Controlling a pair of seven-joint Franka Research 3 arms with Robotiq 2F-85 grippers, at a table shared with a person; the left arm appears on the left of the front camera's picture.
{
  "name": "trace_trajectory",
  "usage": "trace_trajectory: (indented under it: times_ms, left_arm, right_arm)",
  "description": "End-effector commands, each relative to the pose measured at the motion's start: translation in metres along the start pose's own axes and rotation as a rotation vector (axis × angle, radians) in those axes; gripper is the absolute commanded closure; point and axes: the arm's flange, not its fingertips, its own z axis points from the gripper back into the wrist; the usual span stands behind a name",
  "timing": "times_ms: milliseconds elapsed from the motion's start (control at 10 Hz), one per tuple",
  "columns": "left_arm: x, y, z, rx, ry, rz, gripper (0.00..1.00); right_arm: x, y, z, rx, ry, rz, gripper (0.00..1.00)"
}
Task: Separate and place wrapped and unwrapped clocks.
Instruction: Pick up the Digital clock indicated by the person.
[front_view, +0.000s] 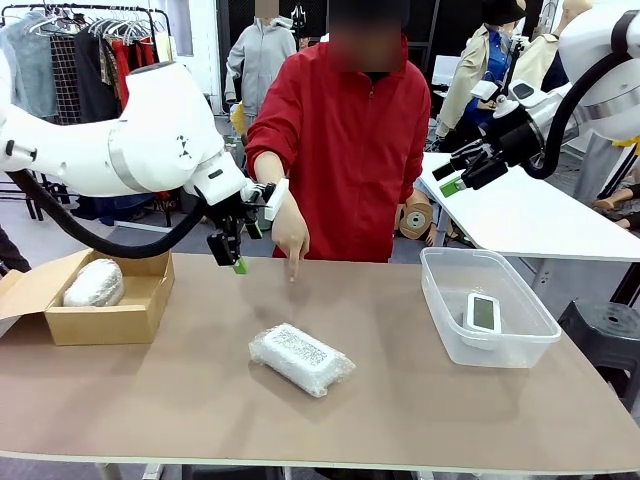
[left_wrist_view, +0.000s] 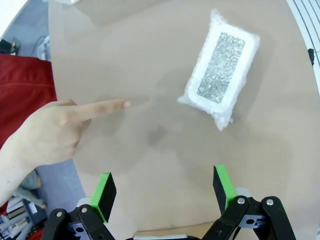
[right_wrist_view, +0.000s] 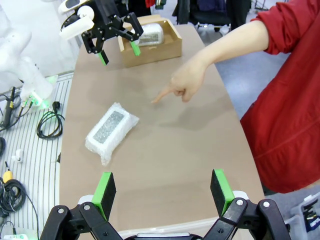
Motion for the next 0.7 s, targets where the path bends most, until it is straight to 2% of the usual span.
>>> trace_trajectory:
  times_ms: [0,200,300,600]
  left_arm:
    - [0.000,-0.002,-0.003,0.008,0.005,0.002,0.00]
    - [0.000,0.000,-0.001,-0.002,0.000,-0.001,0.00]
    - [0.021,-0.011,-0.005,-0.106,-0.026,-0.088,0.00]
    - [0.075,-0.037,-0.015,-0.169,0.029,-0.232,0.00]
  right_arm:
    - [0.001,0.003,0.001,-0.001,0.000,0.004,0.00]
    - [0.001,0.003,0.001,-0.001,0.000,0.004,0.00]
    - [0.001,0.003,0.001,-0.001,0.000,0.004,0.00]
    - [0.001,0.003,0.001,-0.001,0.000,0.004,0.00]
